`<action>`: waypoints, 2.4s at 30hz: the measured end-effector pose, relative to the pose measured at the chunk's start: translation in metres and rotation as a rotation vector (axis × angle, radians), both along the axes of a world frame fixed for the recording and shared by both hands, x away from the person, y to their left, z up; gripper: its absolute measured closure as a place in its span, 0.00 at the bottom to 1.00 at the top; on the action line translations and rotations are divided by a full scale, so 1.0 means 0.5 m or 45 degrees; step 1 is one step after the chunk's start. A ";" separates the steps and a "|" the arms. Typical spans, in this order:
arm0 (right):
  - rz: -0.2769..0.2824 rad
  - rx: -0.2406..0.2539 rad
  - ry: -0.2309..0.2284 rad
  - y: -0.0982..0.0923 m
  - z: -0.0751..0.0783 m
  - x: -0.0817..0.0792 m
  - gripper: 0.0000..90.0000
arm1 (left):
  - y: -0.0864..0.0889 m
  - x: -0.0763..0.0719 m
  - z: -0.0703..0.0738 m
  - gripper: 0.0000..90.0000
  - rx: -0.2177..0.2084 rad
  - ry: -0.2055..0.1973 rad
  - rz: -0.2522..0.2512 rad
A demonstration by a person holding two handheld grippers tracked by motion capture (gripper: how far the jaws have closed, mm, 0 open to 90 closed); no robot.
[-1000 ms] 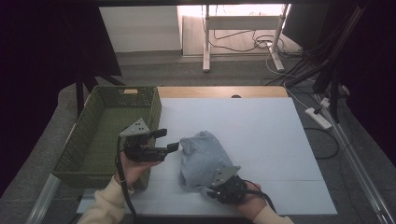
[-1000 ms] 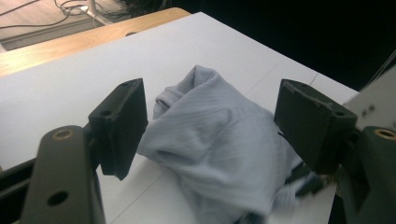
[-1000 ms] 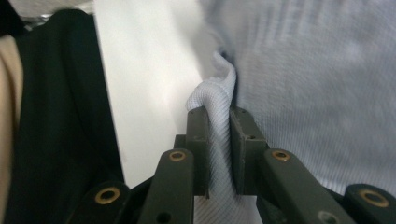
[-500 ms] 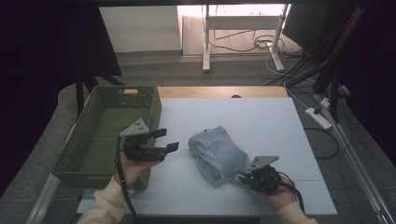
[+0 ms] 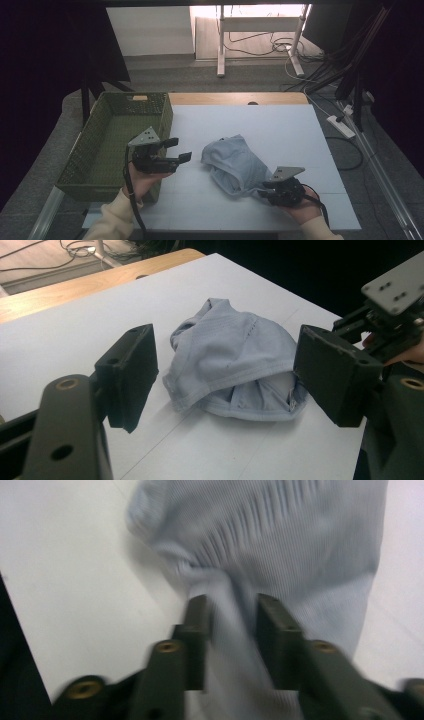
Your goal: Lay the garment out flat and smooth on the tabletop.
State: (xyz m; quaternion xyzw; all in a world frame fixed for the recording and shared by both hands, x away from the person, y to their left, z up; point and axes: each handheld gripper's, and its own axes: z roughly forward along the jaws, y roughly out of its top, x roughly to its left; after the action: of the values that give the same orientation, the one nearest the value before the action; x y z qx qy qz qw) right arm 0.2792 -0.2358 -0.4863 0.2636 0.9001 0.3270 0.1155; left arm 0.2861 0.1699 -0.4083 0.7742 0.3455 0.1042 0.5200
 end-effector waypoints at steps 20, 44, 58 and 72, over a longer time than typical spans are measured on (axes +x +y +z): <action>0.178 0.152 -0.247 0.203 0.054 0.013 0.34 | 0.000 -0.001 -0.001 0.29 -0.002 0.002 0.001; 0.117 -0.205 -0.159 0.259 -0.049 0.062 0.18 | -0.002 -0.003 -0.006 0.29 0.005 0.009 -0.003; 0.114 -0.281 -0.296 0.252 -0.058 0.059 0.58 | -0.003 -0.005 -0.006 0.29 0.008 0.007 -0.002; 0.174 -0.202 -0.218 0.234 -0.042 0.066 0.91 | -0.005 -0.003 -0.010 0.29 0.011 0.014 -0.007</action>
State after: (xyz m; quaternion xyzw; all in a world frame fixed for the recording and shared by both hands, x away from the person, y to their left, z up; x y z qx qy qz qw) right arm 0.3122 -0.1187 -0.5072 0.1629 0.9258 0.2834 0.1897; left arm 0.2847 0.1672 -0.4131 0.7780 0.3456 0.1001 0.5151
